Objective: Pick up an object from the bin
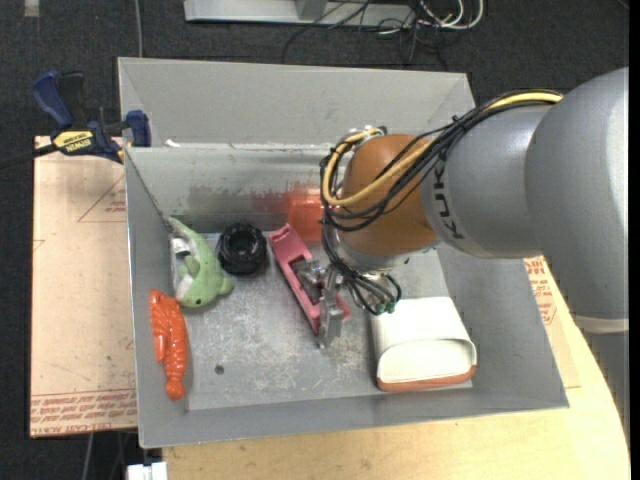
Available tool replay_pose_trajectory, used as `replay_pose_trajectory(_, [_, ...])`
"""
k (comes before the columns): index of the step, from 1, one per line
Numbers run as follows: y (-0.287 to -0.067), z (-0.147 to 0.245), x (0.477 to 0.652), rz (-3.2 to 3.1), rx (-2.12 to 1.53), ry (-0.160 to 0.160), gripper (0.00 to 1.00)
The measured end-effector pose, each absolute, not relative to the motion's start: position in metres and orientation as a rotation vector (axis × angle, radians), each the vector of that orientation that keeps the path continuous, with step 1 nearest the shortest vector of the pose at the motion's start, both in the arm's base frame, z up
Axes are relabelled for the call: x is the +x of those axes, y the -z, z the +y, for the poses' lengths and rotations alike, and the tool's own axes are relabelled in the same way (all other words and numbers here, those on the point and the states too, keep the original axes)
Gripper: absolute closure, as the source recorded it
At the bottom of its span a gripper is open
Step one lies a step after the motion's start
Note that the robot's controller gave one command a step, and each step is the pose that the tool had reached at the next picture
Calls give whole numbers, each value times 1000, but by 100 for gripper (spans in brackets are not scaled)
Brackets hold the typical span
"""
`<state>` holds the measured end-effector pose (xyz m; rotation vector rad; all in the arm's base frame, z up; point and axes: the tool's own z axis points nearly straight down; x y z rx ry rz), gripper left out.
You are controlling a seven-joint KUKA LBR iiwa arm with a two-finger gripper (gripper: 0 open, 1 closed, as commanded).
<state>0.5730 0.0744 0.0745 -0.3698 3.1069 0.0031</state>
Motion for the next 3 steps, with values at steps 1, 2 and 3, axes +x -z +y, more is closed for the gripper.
replay_pose_trajectory(1, [-74,74,573,3107,-370,-3,100])
replay_pose_trajectory(2, [-74,74,573,3107,-370,-3,100])
replay_pose_trajectory(3, [-74,74,573,3107,-369,-4,100])
